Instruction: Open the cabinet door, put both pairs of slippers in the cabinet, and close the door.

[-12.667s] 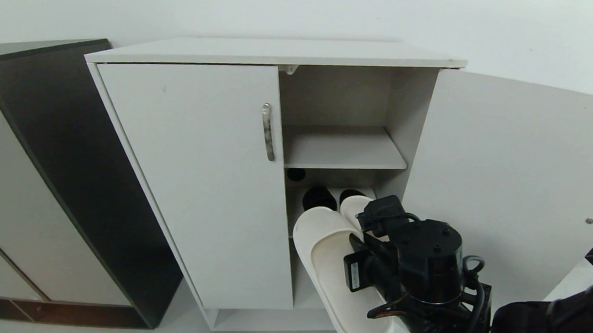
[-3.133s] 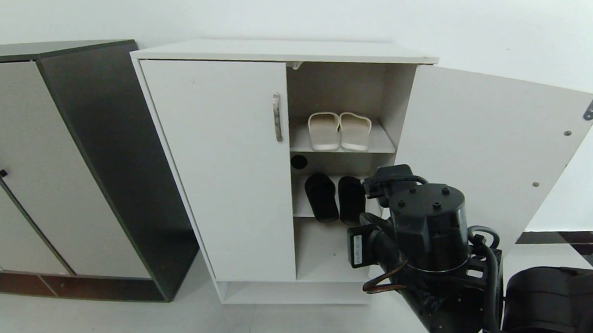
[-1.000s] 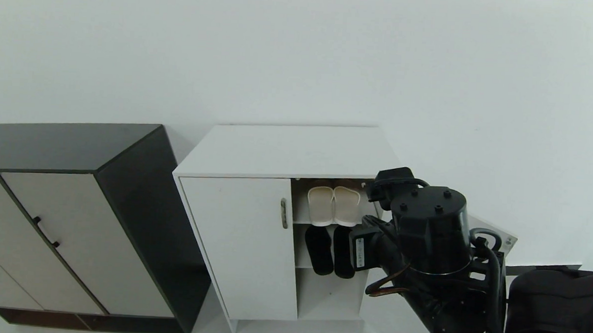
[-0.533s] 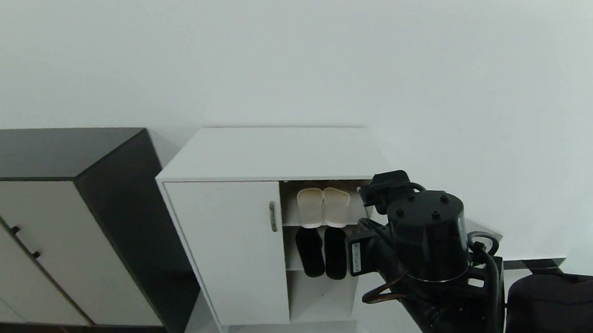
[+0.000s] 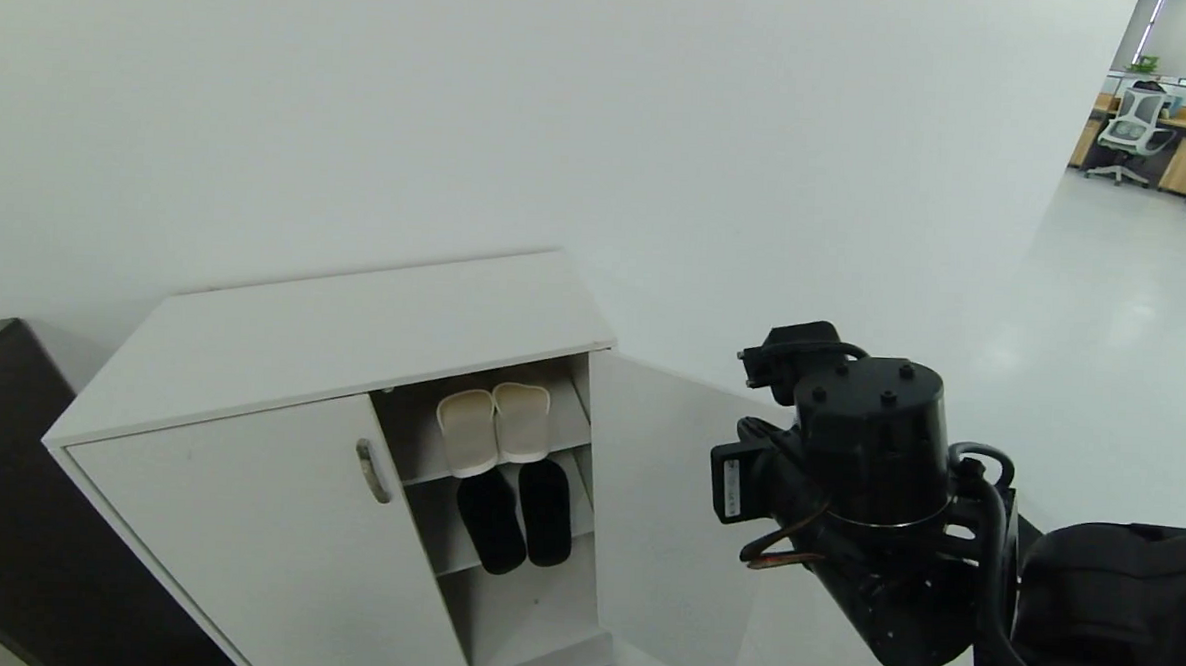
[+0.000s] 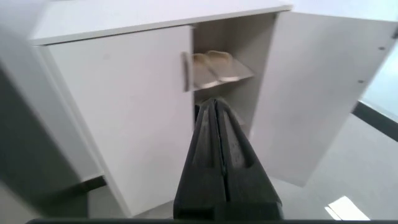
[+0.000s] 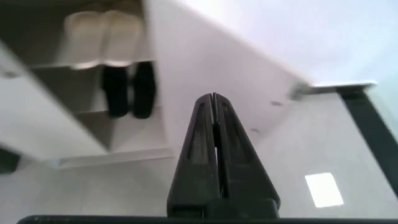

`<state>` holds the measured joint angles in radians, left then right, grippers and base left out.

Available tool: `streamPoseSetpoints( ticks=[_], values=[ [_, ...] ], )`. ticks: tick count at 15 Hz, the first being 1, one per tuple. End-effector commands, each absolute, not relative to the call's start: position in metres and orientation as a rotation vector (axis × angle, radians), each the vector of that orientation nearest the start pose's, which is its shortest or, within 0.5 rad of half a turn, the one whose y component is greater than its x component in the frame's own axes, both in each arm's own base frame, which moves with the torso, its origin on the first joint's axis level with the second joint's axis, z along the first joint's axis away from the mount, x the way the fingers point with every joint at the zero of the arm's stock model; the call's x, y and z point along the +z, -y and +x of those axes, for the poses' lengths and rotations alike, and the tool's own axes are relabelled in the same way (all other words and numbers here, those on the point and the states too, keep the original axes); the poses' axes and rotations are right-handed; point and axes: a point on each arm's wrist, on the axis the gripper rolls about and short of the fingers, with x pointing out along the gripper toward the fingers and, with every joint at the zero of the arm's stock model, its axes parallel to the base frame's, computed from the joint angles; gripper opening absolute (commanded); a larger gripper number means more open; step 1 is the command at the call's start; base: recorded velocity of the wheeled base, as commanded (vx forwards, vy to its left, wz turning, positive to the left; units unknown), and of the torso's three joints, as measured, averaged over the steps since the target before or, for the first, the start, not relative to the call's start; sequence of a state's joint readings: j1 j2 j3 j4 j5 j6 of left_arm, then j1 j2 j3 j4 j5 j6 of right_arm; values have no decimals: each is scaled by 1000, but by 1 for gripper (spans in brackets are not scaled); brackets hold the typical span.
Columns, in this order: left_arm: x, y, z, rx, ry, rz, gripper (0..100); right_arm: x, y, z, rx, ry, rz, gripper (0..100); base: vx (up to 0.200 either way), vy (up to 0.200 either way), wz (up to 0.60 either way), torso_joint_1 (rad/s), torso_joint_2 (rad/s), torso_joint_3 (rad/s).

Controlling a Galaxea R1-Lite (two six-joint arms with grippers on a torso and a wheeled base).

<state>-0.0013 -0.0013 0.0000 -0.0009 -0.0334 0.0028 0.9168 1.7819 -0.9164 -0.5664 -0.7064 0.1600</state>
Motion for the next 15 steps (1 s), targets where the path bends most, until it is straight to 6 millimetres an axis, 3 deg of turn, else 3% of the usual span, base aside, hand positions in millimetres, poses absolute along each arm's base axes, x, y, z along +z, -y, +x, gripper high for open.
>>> streamPoseSetpoints(
  ticks=[1,3,7,9,15],
  values=[
    [76,1,-23,-35,2,3,0,179,-248,227,151,-218,-42,0,0,0,0,0,0,0],
    [76,1,-23,-35,2,3,0,197,-243,248,163,-151,39,0,0,0,0,0,0,0],
    [76,1,-23,-35,2,3,0,214,-220,296,88,-188,100,0,-200,0,0,5,1,1],
    [76,1,-23,-35,2,3,0,211,-214,309,86,-225,100,0,-100,0,0,-9,-1,1],
    [76,1,-23,-34,2,3,0,182,-198,378,58,-281,139,0,0,0,0,0,0,0]
  ],
)
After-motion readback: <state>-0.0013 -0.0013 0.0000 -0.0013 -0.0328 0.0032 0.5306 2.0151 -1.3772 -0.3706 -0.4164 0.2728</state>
